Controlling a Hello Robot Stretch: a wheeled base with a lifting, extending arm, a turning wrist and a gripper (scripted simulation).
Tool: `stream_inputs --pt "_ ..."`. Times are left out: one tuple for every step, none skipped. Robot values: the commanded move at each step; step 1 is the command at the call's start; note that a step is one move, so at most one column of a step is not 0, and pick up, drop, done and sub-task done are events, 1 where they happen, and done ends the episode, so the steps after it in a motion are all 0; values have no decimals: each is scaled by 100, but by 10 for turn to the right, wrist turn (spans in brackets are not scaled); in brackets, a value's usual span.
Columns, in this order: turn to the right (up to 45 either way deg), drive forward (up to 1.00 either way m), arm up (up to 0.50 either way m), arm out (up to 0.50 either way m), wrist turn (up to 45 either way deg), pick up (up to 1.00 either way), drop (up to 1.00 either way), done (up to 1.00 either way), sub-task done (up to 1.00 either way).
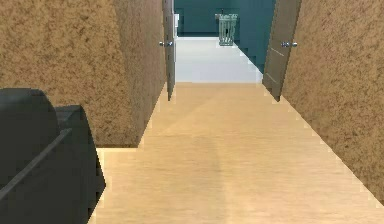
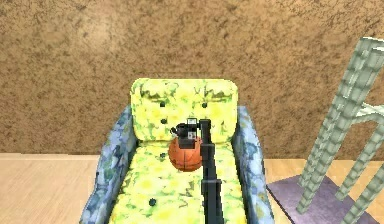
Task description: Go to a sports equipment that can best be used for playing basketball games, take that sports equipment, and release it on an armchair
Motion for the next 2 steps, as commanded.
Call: stream_inputs --pt "0 0 0 -8 0 0 0 0 0" --pt "0 0 0 0 0 0 0 100 0"
